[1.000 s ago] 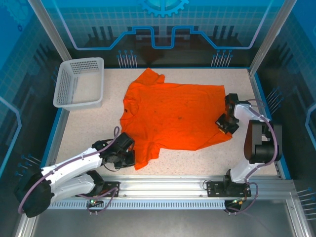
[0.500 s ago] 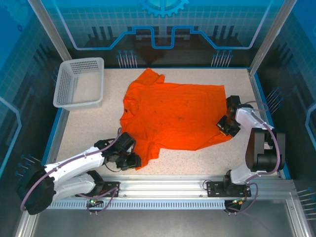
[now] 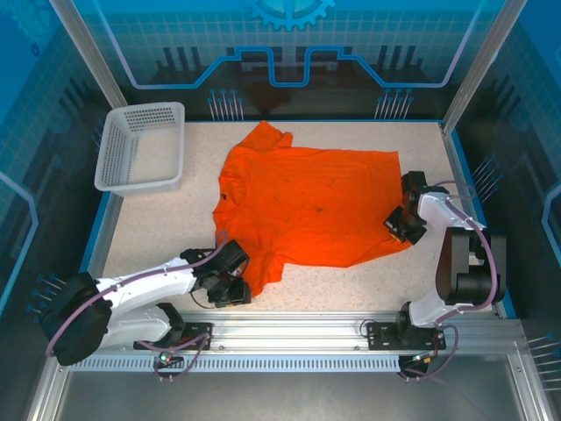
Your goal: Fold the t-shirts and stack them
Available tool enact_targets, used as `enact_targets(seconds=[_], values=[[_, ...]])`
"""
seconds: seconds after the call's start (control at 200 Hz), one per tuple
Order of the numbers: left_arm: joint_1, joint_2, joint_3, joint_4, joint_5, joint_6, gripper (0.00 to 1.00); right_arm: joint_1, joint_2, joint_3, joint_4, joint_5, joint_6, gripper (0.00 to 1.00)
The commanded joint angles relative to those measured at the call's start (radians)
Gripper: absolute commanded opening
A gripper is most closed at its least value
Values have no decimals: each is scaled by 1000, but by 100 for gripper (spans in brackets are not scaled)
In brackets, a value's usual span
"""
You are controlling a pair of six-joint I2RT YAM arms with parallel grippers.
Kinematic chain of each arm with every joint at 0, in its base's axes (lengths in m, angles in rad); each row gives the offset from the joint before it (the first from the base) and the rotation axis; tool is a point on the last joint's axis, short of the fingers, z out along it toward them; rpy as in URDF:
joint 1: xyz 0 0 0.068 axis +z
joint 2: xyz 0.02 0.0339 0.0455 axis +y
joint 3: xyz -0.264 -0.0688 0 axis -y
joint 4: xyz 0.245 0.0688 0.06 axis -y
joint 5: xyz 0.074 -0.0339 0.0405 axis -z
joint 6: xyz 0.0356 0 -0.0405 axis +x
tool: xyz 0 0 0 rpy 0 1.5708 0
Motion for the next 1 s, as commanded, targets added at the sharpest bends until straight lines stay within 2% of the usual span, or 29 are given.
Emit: enact_targets(seconds=[0.0,0.355,0.575,0.995], values=[[-9,11,30,-2,-23,-26,37,14,-20,-12,-2,-5,-5,0],[-12,54,55,20,-31,-23,31,14,-3,-8,6,-10,-10,0],[-47,110,69,-8,-73,-8,29,14,0,-6,9,-13,-12,0],[-53,122,82,-36,-160,4,1,15,-38,-11,-6,-11,-13,0]])
